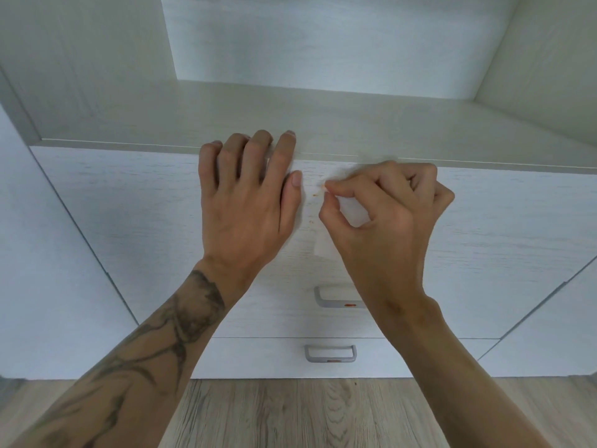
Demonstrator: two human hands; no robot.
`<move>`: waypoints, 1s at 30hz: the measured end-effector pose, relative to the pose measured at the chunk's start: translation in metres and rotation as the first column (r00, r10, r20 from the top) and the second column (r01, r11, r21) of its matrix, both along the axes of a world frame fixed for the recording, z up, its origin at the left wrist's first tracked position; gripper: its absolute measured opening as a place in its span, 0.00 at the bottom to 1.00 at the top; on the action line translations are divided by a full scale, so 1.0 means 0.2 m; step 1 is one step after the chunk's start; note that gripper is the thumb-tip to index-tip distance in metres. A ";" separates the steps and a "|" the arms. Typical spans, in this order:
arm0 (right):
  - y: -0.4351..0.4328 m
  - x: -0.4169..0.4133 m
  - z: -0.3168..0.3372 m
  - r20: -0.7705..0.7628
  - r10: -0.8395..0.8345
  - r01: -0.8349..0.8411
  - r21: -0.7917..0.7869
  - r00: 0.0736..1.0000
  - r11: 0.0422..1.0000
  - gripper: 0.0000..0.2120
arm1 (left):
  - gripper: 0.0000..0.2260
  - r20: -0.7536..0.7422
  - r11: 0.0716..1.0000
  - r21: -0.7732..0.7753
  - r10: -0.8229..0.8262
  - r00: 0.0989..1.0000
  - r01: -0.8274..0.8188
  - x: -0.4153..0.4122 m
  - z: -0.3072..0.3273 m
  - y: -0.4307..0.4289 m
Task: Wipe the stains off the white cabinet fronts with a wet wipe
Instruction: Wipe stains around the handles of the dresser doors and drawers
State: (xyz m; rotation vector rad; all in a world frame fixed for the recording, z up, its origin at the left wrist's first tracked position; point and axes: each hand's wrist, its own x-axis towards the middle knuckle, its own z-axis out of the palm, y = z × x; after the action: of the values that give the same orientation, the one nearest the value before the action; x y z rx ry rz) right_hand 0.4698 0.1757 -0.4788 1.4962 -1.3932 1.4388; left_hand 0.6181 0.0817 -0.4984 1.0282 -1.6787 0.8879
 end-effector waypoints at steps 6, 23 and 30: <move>0.01 0.01 0.00 0.019 -0.002 0.002 -0.006 1.000 1.000 0.04 | 0.19 0.001 1.000 0.012 0.005 1.000 -0.005 0.01 0.00 0.00; 0.07 -0.12 -0.04 -0.058 0.157 -0.158 -0.009 0.986 0.987 0.02 | 0.18 -0.011 1.000 0.011 -0.004 1.000 0.004 0.00 0.00 0.00; 0.16 -0.40 -0.10 0.065 0.146 -0.146 0.002 0.987 0.989 0.02 | 0.18 -0.017 1.000 -0.006 -0.006 1.000 0.006 0.00 0.00 0.00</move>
State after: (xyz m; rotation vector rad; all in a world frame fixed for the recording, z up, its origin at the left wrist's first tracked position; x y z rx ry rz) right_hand 0.3897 0.2074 -0.4983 1.5971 -1.3508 1.5863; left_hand 0.6173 0.0817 -0.4987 1.0235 -1.6634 0.8773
